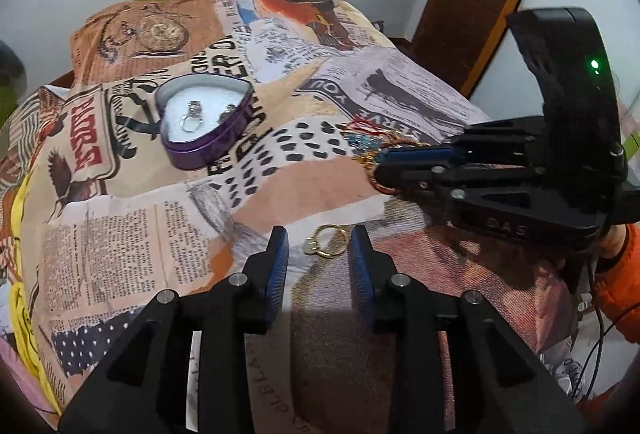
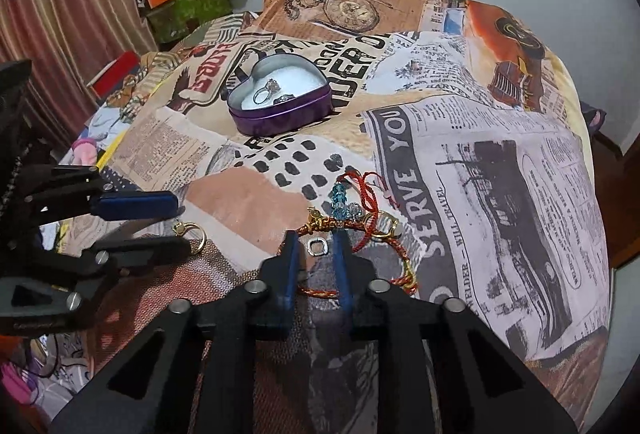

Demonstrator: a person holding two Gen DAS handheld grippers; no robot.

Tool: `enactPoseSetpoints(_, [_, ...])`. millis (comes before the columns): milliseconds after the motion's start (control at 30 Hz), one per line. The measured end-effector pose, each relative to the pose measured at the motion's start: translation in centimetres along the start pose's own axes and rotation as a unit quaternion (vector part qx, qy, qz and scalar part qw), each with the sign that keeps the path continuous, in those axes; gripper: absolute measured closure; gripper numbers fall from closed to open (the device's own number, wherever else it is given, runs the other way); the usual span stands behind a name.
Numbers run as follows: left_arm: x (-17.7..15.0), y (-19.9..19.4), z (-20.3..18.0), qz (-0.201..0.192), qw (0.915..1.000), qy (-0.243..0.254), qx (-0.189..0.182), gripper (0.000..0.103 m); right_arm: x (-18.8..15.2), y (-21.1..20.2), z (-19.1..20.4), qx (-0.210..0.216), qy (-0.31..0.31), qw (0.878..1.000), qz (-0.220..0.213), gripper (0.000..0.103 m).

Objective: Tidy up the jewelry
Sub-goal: 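Grasp a gold ring with the left tool while the right tool grasps a small ring, then carry both rings into the heart tin and open both tools to release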

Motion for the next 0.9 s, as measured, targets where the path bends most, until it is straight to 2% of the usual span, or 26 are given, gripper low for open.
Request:
enactPoseSetpoints(200, [0.2,0.8,-0.3,-0.001,1.0000,0.003,0.004,0.072,-0.1,-0.4,-0.3,0.000,0.005,1.000,-0.009,0.094])
enactPoseSetpoints(300, [0.4,0.9,0.2,-0.004,0.9998,-0.017,0.005,0.072,0.0,-1.3,-0.4,-0.004,0.009,1.000,-0.021,0.094])
enactPoseSetpoints(367, [0.4,1.0,0.4,-0.008,0.9997,-0.020,0.010,0.078,0.2,-2.2,-0.3,-0.008,0.009,0.999,-0.034,0.094])
enactPoseSetpoints(533, [0.3,0.7,0.2,-0.011,0.9996,-0.017,0.018,0.078,0.9,-4.0,-0.2,-0.021,0.004,0.998,-0.053,0.094])
enactPoseSetpoints(733, [0.7,-0.6,0.4,-0.023,0.9991,-0.027,0.022,0.078,1.9,-5.9,0.9,-0.026,-0.009,0.996,-0.081,0.094])
enactPoseSetpoints(900, [1.9,-2.7,1.6,-0.049,0.9977,-0.040,0.026,0.078,3.4,-6.8,1.7,-0.019,-0.010,0.995,-0.100,0.094])
Point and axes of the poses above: each gripper's, at about its wrist camera, not at the fingertips, and y roughly the way its jaws point, z to its left, x to its top, the point moved 10 cm from there along y, roughly the way its jaws point, and after that the axes turned 8 degrees about z, right-handed, at the moved point
